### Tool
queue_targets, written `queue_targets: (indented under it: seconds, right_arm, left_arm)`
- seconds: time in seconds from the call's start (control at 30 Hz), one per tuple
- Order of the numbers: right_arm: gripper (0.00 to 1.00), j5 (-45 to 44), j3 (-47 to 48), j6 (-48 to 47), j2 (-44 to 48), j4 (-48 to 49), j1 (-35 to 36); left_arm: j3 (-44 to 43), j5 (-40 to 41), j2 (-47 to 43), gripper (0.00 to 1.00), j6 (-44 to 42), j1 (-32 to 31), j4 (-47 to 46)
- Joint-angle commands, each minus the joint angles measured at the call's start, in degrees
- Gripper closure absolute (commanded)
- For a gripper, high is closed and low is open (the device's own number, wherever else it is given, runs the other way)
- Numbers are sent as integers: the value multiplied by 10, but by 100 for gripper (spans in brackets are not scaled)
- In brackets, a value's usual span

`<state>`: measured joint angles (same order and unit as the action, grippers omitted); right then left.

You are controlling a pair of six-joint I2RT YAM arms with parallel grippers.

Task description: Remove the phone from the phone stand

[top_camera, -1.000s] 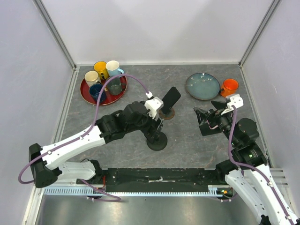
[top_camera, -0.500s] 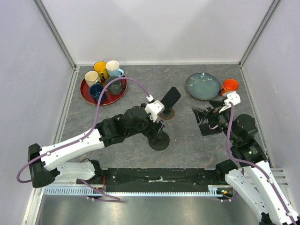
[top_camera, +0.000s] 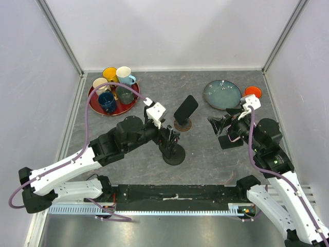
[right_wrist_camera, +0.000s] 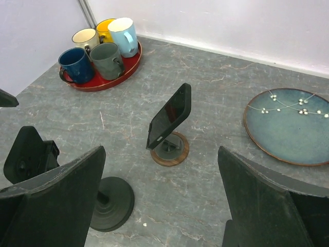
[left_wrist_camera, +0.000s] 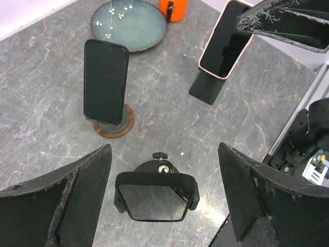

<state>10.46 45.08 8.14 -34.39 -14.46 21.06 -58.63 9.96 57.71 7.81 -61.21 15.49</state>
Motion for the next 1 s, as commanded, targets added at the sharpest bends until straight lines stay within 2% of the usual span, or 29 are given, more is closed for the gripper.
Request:
queue_targets:
  seconds: [0.0,0.17,0.4,0.6,0.63,0.73,0.87,0.97]
  right_arm:
    - [2,23,44,-4,-12,-14,2]
    - [2,55,89,4,-59,-57,2]
    - [2,131,156,37,-151,-120,3]
    - [2,187,236,64,-235,-199,27]
    - [2,186,243,67,-240,-203,34]
    - [2,166,274,76,-268,-225,79]
    - [5,107,323,83,-315,-264,192]
    - [8,67,353,93,-356,-282,251]
  left_arm:
    - [24,32,-46,8,35,-1,-45]
    - [76,88,-104,5,80,0,-50]
    - [161,170,-185,2,146,13,-10]
    - [269,224,-319,1,184,36,-22]
    - [299,226,-363,2,185,36,-27]
    - [353,224,-426,2,197,36,-58]
    - [417,199,-521,0,204,36,-103]
    - [451,182,-546,0,188,36,-135]
